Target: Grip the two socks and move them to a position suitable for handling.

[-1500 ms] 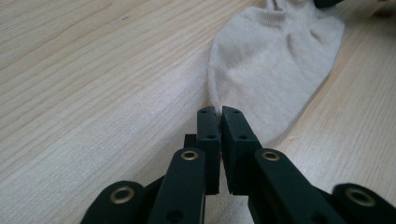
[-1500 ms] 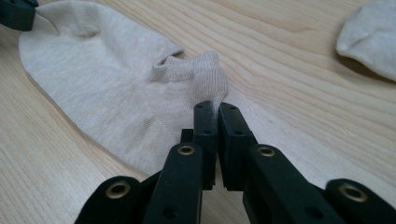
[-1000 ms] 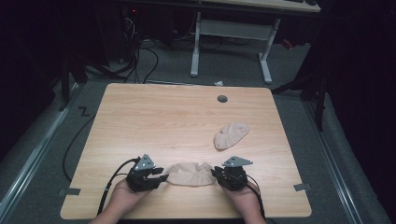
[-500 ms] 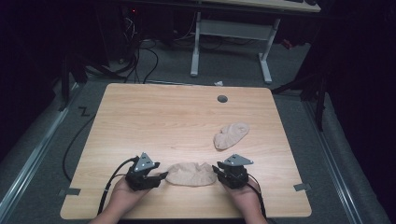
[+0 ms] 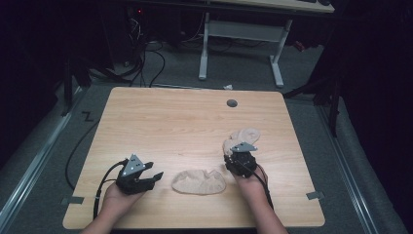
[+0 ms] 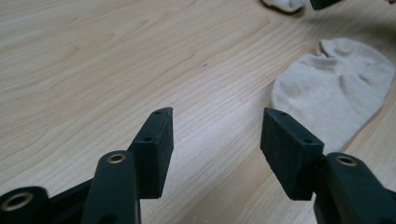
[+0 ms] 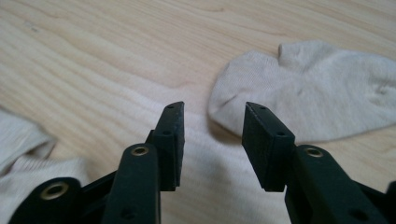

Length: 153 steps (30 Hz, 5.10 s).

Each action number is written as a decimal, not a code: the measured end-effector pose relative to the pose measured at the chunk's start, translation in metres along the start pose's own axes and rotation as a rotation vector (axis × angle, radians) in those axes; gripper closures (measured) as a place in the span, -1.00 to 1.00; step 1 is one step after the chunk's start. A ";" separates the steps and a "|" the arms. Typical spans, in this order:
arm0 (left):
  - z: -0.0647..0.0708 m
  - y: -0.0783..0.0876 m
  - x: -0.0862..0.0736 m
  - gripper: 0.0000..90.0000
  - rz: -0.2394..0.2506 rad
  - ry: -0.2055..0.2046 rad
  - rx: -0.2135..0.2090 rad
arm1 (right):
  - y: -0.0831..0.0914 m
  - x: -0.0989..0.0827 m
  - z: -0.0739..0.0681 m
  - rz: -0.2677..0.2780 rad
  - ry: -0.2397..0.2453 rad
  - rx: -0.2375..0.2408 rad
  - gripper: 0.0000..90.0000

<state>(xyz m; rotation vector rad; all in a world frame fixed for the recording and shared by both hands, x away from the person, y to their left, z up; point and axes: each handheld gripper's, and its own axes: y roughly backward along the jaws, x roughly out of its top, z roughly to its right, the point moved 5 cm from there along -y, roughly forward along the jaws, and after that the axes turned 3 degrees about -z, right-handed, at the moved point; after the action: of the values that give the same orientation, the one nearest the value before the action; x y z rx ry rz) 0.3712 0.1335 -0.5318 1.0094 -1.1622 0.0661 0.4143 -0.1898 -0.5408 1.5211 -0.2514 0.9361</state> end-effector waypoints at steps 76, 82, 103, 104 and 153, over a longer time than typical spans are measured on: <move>-0.004 0.001 -0.004 -0.05 -0.028 0.003 -0.007 | 0.039 0.046 0.018 0.065 -0.026 0.126 0.84; -0.004 0.001 -0.004 -0.06 -0.025 0.002 -0.014 | 0.055 0.055 0.016 0.104 -0.021 0.132 0.84; -0.004 0.000 -0.005 -0.06 -0.026 0.009 -0.018 | 0.077 0.097 -0.038 0.201 0.074 0.224 0.84; -0.004 0.001 -0.005 -0.06 -0.028 0.009 -0.022 | 0.076 0.099 -0.041 0.203 0.072 0.231 0.84; -0.002 -0.015 -0.016 -0.06 -0.087 0.032 -0.004 | -0.019 0.019 -0.020 0.075 -0.174 0.298 0.81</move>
<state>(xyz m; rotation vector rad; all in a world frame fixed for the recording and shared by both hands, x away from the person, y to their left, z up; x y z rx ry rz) 0.3733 0.1330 -0.5533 1.0510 -1.0881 0.0113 0.4312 -0.1609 -0.5439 1.8828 -0.3056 0.9308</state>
